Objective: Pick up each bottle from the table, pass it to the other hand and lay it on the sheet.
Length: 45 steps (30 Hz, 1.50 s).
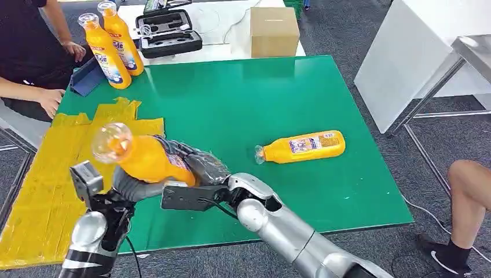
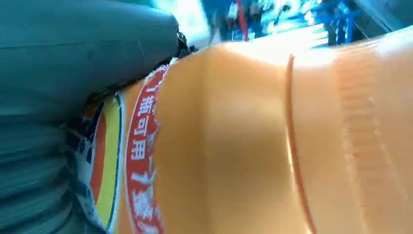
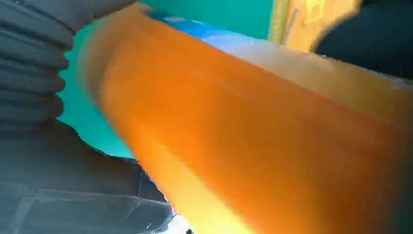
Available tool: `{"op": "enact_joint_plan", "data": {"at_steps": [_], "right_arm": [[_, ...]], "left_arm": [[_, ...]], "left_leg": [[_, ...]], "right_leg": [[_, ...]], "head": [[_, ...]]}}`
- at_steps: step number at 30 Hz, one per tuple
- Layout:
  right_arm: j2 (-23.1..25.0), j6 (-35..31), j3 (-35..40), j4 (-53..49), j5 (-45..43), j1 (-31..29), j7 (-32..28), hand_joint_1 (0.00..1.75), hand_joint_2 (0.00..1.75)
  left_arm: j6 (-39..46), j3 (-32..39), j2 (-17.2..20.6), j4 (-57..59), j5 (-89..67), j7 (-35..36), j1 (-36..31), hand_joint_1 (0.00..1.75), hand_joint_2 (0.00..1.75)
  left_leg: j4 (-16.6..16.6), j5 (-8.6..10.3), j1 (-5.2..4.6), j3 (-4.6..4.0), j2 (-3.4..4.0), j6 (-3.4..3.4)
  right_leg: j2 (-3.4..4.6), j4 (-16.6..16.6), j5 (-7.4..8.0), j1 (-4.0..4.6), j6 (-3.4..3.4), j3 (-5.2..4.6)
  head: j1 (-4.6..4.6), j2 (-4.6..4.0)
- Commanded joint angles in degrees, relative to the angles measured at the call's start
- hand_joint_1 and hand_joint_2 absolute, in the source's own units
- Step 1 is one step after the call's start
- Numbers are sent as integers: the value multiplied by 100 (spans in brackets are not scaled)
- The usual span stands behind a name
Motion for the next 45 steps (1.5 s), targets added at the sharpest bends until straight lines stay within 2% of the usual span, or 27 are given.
{"op": "enact_joint_plan", "data": {"at_steps": [1, 4, 5, 6, 7, 8, 10, 13, 20, 21, 26, 33, 35, 40, 44, 45], "right_arm": [[-708, -26, -804, -1393, 131, 384, 71, 0, 0], [-784, 94, -938, -1578, 157, 404, 173, 0, 0], [-932, -254, -995, -1685, 381, 340, 343, 0, 0], [-1220, -153, -1108, -1966, 202, 264, 439, 0, 0], [-1396, 73, -1364, -2195, -28, 276, 462, 0, 0], [-1418, 216, -1509, -2272, -37, 312, 450, 0, 0], [-1402, 230, -1520, -2272, -27, 333, 448, 0, 0], [-1334, 238, -1488, -2222, 26, 358, 434, 0, 0], [-1320, 232, -1471, -2213, 45, 364, 432, 0, 0], [-1338, 195, -1480, -2207, 107, 359, 440, 0, 0], [-1496, 223, -1683, -2247, 96, 452, 441, 0, 0], [-1381, 427, -1577, -1960, 26, 121, 397, 0, 0], [-1362, 441, -1541, -1902, 10, 45, 411, 0, 0], [-1415, 444, -1508, -1755, 3, -107, 449, 0, 0], [-1455, 438, -1557, -1614, 8, -168, 467, 0, 0], [-1466, 431, -1573, -1584, 23, -178, 479, 0, 175]], "left_arm": [[1524, 663, -9, 80, -2452, -70, -409, 175, 175], [1475, 882, 18, 320, -2552, -131, -504, 175, 175], [2097, 763, 345, 515, -3272, 485, -547, 175, 175], [2162, 834, 357, 816, -4309, 379, -652, 175, 175], [2308, 872, 457, 1162, -4708, 324, -764, 175, 175], [2348, 959, 432, 1297, -4740, 223, -809, 175, 175], [2349, 960, 404, 1306, -4747, 213, -815, 175, 175], [2352, 956, 363, 1228, -4766, 205, -787, 175, 175], [2350, 947, 358, 1211, -4776, 206, -781, 175, 175], [2345, 856, 440, 1262, -5117, 384, -795, 175, 175], [2097, 359, 837, 2651, -6695, 1141, -1312, 175, 175], [1978, -167, 1242, 5004, -7265, 1192, -1998, 175, 175], [2124, -165, 1283, 5196, -7235, 1120, -2036, 175, 175], [2093, -444, 1518, 5776, -7813, 1448, -2121, 175, 175], [2084, -353, 1554, 6179, -7850, 1488, -2166, 175, 175], [2060, -325, 1555, 6229, -7837, 1464, -2173, 175, 175]], "left_leg": [[6, -9, 2, 15, -11, -1], [5, -10, 2, 24, -20, -2], [3, -6, 1, 18, -20, -2], [0, -3, 2, 11, -11, -2], [0, -7, 0, 28, -14, -3], [-3, 2, -3, 8, -16, 0], [0, -2, -3, 25, -34, 0], [1, -4, 1, 17, -3, 0], [1, -3, -1, 11, -4, 0], [3, -11, 0, 29, -3, -2], [-1, -4, 0, 29, -20, -3], [-5, -4, -3, 33, -2, -2], [-3, -1, -6, 21, 6, -1], [-3, -3, -4, 23, 10, -2], [-4, -7, -4, 36, 18, -2], [-10, -3, -6, 35, 15, -2]], "right_leg": [[-19, 3, -11, 4, -4, 21], [-31, 4, -15, 5, -6, 30], [-30, 2, -11, 3, -4, 24], [-18, -1, -5, 4, -3, 15], [-24, 0, -12, 3, -6, 32], [-21, 0, -3, -2, -1, 11], [-44, 1, -13, 0, -3, 33], [-11, -1, -4, 3, -2, 20], [-10, -1, -2, 0, -1, 13], [-13, 1, -10, 2, -4, 31], [-30, -1, -9, 3, -5, 33], [-11, -2, -4, -1, -5, 30], [1, 3, 0, -4, -2, 15], [2, 2, -1, -2, -2, 18], [10, 2, -1, -2, -3, 31], [10, -1, 2, -3, -3, 31]], "head": [[-2, 0], [-2, 0], [-2, 0], [0, 0], [-4, 0], [-4, 0], [-9, 0], [-4, 0], [-4, 0], [-4, 0], [-2, 0], [-2, 0], [-4, 0], [-2, 0], [-7, 0], [0, 0]]}}
